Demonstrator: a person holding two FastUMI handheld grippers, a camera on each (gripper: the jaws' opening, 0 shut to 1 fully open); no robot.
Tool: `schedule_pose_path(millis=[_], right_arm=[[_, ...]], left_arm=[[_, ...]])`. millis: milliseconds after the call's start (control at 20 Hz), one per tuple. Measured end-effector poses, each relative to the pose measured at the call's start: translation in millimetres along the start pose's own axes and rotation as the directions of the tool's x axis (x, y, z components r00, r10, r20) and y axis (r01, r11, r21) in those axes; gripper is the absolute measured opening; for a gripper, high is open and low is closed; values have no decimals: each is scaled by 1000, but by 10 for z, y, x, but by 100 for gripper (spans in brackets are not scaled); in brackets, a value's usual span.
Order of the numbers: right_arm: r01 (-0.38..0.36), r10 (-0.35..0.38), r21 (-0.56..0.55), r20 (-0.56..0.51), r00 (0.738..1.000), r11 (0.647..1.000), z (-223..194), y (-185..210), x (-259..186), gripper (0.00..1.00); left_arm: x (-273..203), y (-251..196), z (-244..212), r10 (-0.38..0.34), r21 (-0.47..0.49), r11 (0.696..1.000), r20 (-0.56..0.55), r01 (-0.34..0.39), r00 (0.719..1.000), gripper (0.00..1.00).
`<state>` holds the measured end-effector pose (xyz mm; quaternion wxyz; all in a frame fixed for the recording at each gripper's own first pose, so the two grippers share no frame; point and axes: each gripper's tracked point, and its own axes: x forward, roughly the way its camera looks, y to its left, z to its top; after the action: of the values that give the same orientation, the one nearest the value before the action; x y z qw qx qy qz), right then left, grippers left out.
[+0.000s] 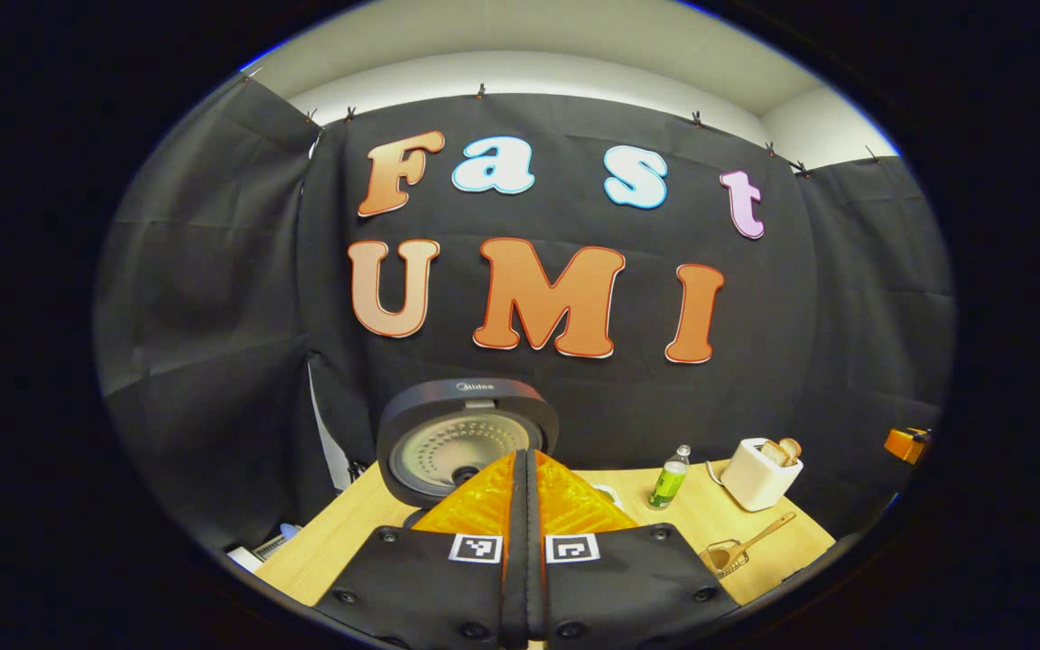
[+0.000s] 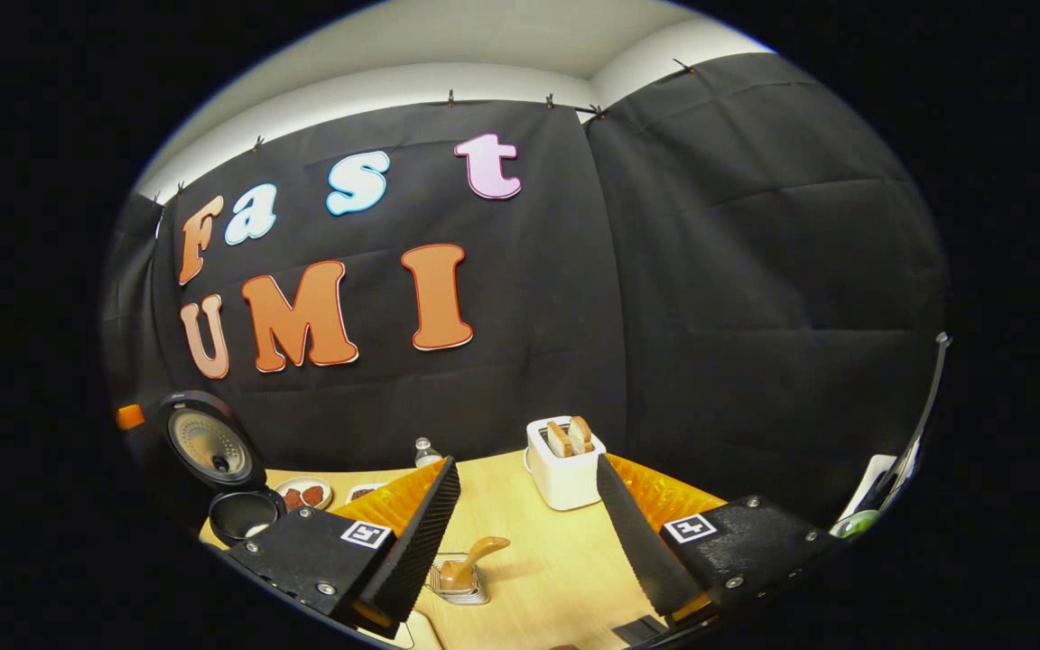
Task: Close the left gripper, press the button to open the rice cooker; take a wooden spoon from the chopstick holder with the right hand, scoop a spoonful of rice and pour it into the rice cooker, then put the wooden spoon back into the chopstick holder.
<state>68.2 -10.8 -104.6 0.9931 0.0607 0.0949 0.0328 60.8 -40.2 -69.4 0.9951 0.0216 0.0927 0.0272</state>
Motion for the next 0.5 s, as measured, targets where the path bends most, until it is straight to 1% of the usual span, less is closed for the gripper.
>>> schedule_pose_path(millis=[50,100,150,200,350,500], right_arm=[[-3,4,12,-8,1000,1000,-55,17,48,94],[-6,7,23,-16,1000,1000,-123,35,101,94],[-10,11,32,-23,1000,999,-193,61,150,94],[-15,16,34,-30,999,999,-264,84,188,94],[-27,28,20,-61,998,999,-524,172,334,94],[-44,46,27,-82,996,999,-767,266,479,94]], left_arm=[[-40,41,57,17,12,1000,9,-17,1000,2],[-75,87,123,33,23,999,23,-34,999,2],[-97,119,170,49,30,998,38,-50,998,5],[-156,147,179,60,37,997,42,-61,997,5],[-277,261,298,87,42,995,58,-90,995,24],[-406,312,356,102,13,995,67,-103,993,38]])
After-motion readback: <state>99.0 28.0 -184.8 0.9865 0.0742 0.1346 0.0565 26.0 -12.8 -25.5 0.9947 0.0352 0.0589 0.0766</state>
